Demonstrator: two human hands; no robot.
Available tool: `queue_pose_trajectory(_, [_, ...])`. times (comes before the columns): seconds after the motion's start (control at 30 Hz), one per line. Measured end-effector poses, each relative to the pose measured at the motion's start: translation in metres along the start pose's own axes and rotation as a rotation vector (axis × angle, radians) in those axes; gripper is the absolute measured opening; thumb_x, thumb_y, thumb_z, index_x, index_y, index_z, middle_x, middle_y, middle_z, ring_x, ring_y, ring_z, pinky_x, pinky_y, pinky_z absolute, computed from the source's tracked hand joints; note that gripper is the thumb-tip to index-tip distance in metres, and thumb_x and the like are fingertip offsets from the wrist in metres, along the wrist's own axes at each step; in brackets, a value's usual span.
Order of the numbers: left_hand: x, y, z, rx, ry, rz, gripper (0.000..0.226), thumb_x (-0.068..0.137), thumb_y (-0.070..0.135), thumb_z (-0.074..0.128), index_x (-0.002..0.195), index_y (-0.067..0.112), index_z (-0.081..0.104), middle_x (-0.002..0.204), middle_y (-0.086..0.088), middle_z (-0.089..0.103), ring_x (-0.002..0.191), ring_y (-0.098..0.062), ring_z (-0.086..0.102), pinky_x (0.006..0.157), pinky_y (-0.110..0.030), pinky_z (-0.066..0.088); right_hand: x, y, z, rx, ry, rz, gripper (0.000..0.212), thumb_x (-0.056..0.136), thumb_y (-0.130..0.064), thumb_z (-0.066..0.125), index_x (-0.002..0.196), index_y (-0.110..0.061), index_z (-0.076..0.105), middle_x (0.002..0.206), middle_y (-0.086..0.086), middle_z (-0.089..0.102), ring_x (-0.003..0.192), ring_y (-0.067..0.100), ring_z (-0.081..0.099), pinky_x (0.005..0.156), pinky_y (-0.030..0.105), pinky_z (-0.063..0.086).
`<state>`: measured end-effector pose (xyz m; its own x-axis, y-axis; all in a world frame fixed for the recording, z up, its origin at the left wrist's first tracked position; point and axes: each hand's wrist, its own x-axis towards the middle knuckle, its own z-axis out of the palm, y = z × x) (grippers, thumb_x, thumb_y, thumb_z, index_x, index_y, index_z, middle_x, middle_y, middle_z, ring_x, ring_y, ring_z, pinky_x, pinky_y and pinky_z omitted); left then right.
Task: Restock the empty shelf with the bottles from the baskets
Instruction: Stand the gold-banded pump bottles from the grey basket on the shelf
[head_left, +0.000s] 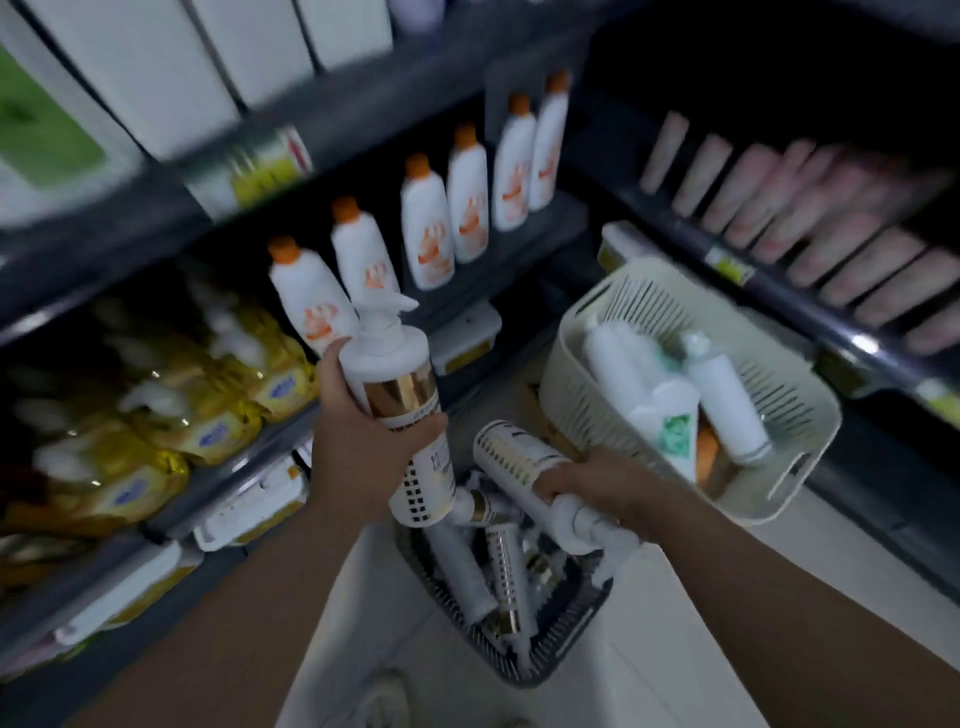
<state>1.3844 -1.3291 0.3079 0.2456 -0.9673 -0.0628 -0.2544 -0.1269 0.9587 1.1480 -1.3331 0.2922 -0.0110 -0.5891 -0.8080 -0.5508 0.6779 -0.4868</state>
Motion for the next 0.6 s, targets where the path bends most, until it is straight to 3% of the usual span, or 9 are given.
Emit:
queue_pose_trajectory(0.07, [-0.001, 0.048, -0.014, -0.002, 0.017, 0.042, 0.091, 0.064, 0.008, 0.088, 0.135, 0.030, 0.035, 0.124, 0.011, 0.056, 0.113, -0.014, 0.058, 0.089, -0.040, 0.052, -0.035, -0.040, -0.021, -0.161, 0.029, -0.086, 0.042, 0.070, -0.044, 0.077, 0.089, -0.009, 0.063, 0.087, 0.005, 0.065, 0.072, 0.014, 0.060, 0.057, 0.024, 0.044])
queue_pose_trajectory(0.2, [-0.006, 0.139, -0.045, 0.022, 0.038, 0.134, 0.090, 0.064, 0.010, 0.088, 0.133, 0.032, 0.033, 0.112, 0.019, 0.054, 0.097, -0.004, 0.058, 0.076, -0.026, 0.047, -0.114, -0.117, -0.060, -0.385, 0.106, -0.249, 0.040, 0.068, -0.042, 0.081, 0.076, -0.014, 0.053, 0.068, -0.001, 0.053, 0.063, 0.013, 0.053, 0.051, 0.022, 0.039])
queue_pose_trajectory(0.37, [-0.016, 0.246, -0.092, -0.031, 0.114, 0.203, 0.090, 0.065, 0.009, 0.087, 0.127, 0.042, 0.031, 0.105, 0.025, 0.054, 0.090, 0.010, 0.055, 0.066, -0.017, 0.044, -0.218, -0.200, -0.096, -0.613, 0.237, -0.400, 0.039, 0.066, -0.044, 0.079, 0.070, -0.017, 0.051, 0.069, -0.002, 0.051, 0.061, 0.013, 0.049, 0.050, 0.025, 0.036])
queue_pose_trajectory(0.47, [-0.022, 0.302, -0.126, -0.018, 0.160, 0.292, 0.089, 0.065, 0.010, 0.088, 0.126, 0.040, 0.030, 0.106, 0.023, 0.055, 0.089, 0.010, 0.058, 0.068, -0.014, 0.044, -0.278, -0.246, -0.113, -0.699, 0.307, -0.510, 0.041, 0.057, -0.044, 0.084, 0.071, -0.015, 0.058, 0.071, 0.000, 0.058, 0.069, 0.018, 0.059, 0.055, 0.028, 0.045])
queue_pose_trajectory(0.6, [-0.030, 0.364, -0.168, -0.023, 0.237, 0.360, 0.088, 0.066, 0.010, 0.087, 0.126, 0.040, 0.028, 0.108, 0.018, 0.057, 0.092, 0.002, 0.060, 0.068, -0.017, 0.046, -0.350, -0.297, -0.123, -0.780, 0.391, -0.624, 0.045, 0.046, -0.046, 0.081, 0.070, -0.015, 0.060, 0.066, -0.001, 0.060, 0.064, 0.019, 0.064, 0.052, 0.029, 0.048])
